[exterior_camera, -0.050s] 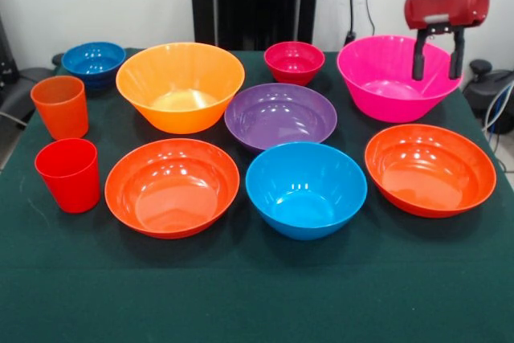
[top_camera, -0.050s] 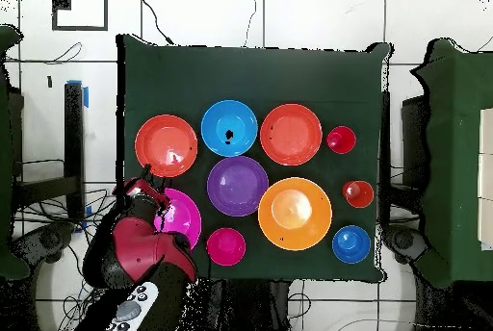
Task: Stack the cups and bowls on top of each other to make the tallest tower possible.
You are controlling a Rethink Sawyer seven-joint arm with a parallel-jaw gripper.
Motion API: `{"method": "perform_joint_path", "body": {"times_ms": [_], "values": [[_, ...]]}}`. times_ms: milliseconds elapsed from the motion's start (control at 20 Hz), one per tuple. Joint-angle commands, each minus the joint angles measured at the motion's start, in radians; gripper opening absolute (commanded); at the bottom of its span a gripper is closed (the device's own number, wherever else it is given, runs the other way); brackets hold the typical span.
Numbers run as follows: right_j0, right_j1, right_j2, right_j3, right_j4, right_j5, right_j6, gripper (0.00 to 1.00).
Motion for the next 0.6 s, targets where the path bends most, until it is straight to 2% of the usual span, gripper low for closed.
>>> {"method": "perform_joint_path", "body": {"times_ms": [50,350,600], "values": [[0.008,0.028,0.010,0.001,0.042,0.172,0.012,1.00],[0.023,0.059,0.045,-0.015,0.058,0.131,0.045,1.00],[0.032,0.051,0.074,-0.003,0.065,0.128,0.063,1.00]]}}
